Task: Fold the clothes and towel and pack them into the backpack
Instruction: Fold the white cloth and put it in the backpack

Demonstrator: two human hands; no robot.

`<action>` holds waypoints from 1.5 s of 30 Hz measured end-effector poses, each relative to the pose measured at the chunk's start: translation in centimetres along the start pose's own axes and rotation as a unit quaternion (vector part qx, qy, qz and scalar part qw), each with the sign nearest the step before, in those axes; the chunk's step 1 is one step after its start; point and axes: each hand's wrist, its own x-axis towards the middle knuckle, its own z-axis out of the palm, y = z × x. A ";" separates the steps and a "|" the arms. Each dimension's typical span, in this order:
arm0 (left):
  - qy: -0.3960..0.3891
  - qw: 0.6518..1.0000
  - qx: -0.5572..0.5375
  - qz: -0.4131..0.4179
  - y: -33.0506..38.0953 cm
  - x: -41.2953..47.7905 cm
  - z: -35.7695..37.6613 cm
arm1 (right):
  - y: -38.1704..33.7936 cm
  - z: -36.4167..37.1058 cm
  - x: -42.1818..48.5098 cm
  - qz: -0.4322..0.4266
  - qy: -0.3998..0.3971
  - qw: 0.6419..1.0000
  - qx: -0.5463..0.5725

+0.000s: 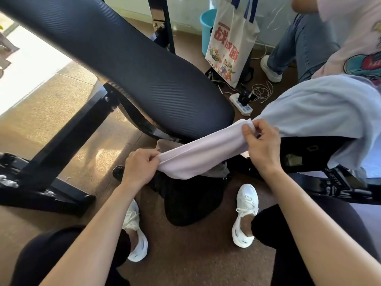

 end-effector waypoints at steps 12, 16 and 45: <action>-0.105 0.743 -0.555 -0.360 2.0 2.4 -2.5 | -1.0 4.1 3.0 0.098 -0.057 0.993 0.007; -0.202 0.705 -0.592 -0.334 2.3 3.4 -1.9 | -1.2 6.0 4.5 0.155 -0.055 0.985 0.050; -0.074 0.970 -0.171 0.155 2.4 3.5 1.8 | -3.9 8.4 1.3 -0.100 -0.426 0.896 0.071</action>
